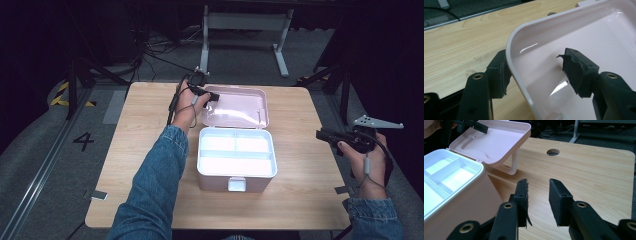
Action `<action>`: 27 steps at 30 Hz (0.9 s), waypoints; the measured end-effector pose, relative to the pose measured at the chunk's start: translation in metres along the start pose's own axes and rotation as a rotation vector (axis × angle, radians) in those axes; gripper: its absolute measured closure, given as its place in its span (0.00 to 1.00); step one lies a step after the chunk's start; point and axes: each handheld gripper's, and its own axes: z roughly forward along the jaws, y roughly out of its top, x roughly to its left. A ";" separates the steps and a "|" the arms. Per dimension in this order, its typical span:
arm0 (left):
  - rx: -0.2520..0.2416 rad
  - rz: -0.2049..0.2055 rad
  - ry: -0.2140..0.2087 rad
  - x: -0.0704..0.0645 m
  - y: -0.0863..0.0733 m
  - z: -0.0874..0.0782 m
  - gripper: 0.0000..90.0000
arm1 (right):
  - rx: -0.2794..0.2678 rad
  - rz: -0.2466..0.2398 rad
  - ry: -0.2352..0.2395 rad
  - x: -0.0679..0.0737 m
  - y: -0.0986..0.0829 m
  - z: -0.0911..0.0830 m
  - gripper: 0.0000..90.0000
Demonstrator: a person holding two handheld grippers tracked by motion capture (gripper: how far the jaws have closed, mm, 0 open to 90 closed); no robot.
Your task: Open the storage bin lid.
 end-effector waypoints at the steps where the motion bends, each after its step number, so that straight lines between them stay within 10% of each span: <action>1: 0.008 0.000 -0.001 0.000 0.000 0.001 0.45 | 0.000 0.002 -0.001 0.000 0.000 0.000 0.77; 10: 0.071 -0.014 0.023 0.001 -0.006 0.008 0.44 | 0.008 0.005 0.003 0.000 -0.001 0.003 0.76; 14: 0.146 0.064 0.100 -0.004 -0.007 0.011 0.33 | 0.005 0.008 -0.001 0.000 -0.002 0.002 0.75; 27: -0.027 0.175 0.079 -0.031 -0.014 -0.060 0.27 | 0.022 0.012 0.004 0.003 -0.003 0.007 0.73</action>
